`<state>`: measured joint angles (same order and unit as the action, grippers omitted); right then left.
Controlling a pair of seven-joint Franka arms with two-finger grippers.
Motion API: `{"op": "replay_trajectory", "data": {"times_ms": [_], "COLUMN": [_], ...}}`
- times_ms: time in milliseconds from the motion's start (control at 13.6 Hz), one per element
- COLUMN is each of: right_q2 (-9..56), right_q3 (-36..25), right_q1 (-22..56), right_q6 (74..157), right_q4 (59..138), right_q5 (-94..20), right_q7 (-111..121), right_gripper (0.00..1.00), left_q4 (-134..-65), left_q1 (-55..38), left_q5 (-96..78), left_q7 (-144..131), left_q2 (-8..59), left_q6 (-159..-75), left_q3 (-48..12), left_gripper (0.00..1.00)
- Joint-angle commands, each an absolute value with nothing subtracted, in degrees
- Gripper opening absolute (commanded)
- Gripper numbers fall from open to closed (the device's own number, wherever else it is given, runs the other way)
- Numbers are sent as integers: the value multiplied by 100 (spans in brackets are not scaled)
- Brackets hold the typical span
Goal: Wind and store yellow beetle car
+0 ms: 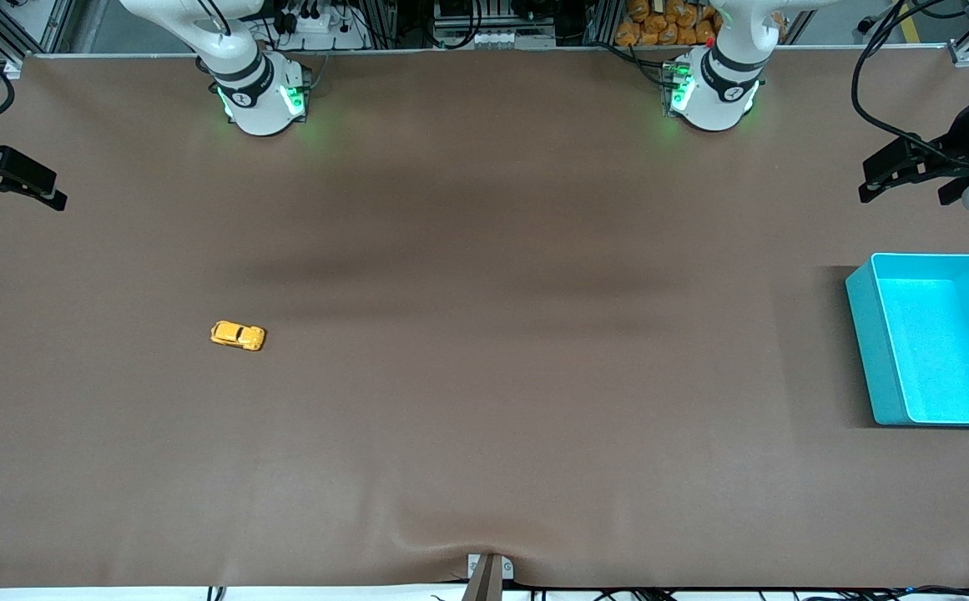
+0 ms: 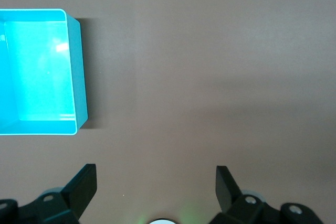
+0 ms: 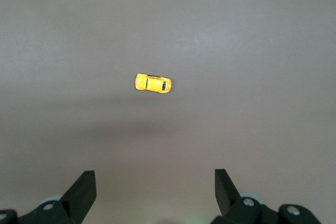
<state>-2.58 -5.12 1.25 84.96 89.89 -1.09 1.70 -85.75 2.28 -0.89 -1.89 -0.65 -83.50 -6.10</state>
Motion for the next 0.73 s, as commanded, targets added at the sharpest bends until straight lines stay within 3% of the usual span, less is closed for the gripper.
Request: {"op": "replay_trajectory", "data": {"times_ms": [0,661], "right_q2": [-299,-290], "right_q3": [-519,-519], "right_q1": [193,281], "right_q6": [8473,8473], "right_q4": [9044,8991], "right_q5": [86,88], "right_q7": [254,220], "right_gripper": [100,100], "left_q4": [-8534,-8534], "left_q1": [272,272], "left_q5": [-123,-114], "left_q7": [-79,-79], "left_q2": [-114,-106], "left_q6": [-8262,-8262], "left_q3": [-624,-615], "left_gripper": [100,100]}}
